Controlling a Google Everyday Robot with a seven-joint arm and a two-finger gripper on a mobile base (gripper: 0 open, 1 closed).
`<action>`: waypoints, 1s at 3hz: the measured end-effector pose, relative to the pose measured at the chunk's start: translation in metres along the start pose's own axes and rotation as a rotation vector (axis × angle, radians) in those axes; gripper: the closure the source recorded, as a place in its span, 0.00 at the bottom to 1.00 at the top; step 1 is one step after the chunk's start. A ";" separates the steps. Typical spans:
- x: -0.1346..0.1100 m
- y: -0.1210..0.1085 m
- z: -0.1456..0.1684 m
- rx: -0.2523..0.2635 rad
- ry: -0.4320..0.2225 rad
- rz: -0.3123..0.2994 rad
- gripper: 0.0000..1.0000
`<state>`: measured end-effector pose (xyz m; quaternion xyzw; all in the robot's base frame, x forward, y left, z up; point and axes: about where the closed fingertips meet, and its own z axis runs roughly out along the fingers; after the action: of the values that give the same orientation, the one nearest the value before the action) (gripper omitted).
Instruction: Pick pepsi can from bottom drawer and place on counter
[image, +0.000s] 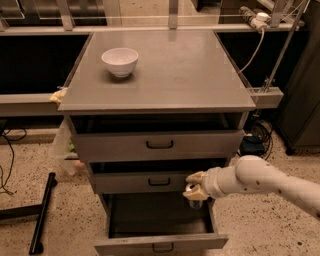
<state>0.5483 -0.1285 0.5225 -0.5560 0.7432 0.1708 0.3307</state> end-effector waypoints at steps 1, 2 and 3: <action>-0.053 -0.004 -0.054 0.056 0.037 0.018 1.00; -0.103 -0.005 -0.099 0.104 0.117 0.025 1.00; -0.177 -0.011 -0.153 0.187 0.179 -0.020 1.00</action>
Offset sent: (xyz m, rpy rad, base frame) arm -0.0037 0.0126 0.3369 -0.2974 -0.1690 -0.2024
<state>0.5412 -0.1013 0.7550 -0.5434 0.7767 0.0473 0.3151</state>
